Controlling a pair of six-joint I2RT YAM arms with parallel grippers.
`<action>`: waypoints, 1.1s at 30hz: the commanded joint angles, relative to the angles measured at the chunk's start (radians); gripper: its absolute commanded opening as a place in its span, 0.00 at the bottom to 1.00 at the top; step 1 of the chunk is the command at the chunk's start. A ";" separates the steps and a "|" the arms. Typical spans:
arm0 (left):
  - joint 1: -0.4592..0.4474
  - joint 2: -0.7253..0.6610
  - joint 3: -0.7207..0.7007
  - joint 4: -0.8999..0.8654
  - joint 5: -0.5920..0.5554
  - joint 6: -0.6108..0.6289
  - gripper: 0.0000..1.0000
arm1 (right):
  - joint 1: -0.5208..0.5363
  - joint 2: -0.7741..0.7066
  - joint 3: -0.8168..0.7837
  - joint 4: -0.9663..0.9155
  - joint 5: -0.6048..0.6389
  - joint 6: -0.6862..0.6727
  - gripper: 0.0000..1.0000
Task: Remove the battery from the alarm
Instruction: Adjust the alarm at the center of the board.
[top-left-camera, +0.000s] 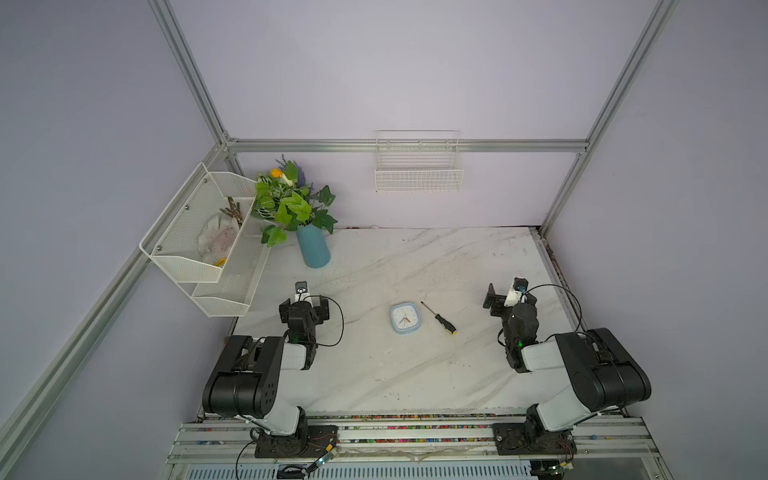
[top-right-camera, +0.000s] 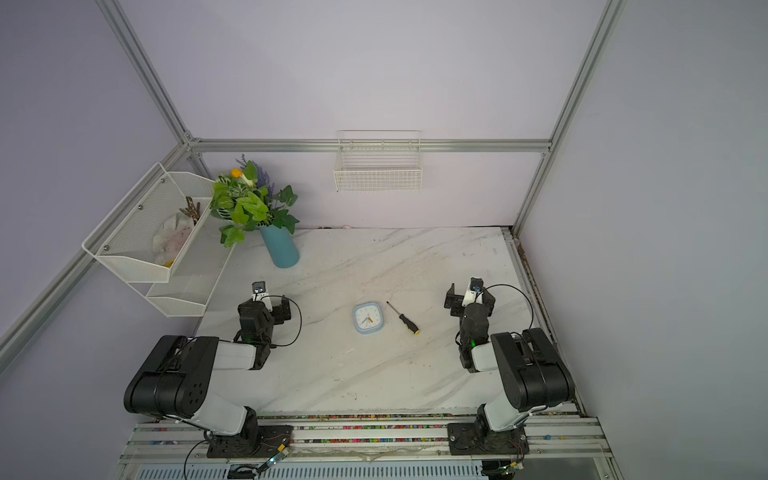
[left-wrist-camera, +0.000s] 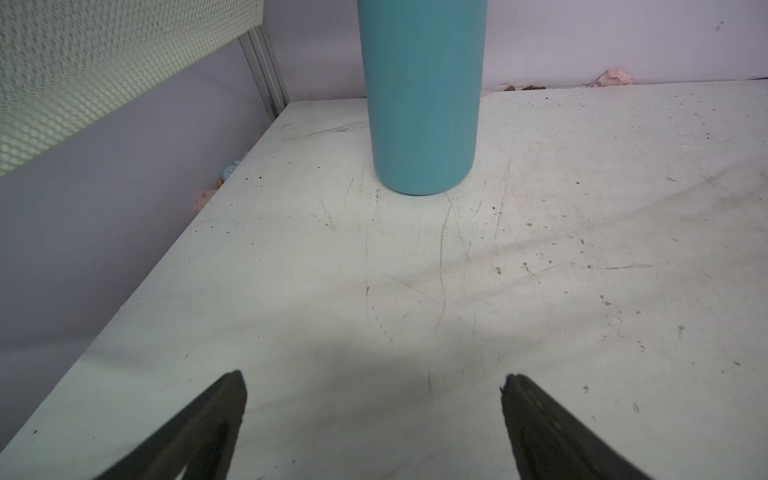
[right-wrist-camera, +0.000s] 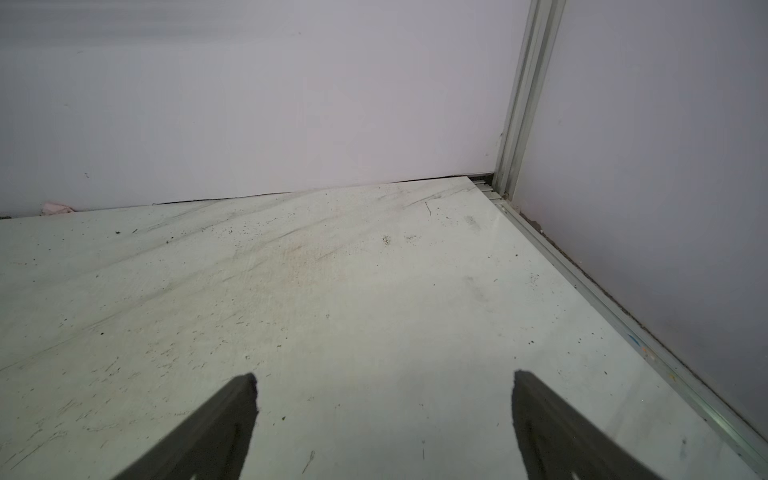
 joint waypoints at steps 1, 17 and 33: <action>0.006 0.011 0.038 0.016 -0.009 -0.010 1.00 | -0.008 0.004 -0.008 0.034 -0.003 0.004 1.00; 0.007 0.011 0.037 0.018 -0.009 -0.010 1.00 | -0.008 0.004 -0.008 0.033 -0.002 0.004 1.00; 0.016 0.010 0.041 0.010 0.014 -0.014 1.00 | -0.008 0.004 -0.006 0.029 -0.004 0.006 1.00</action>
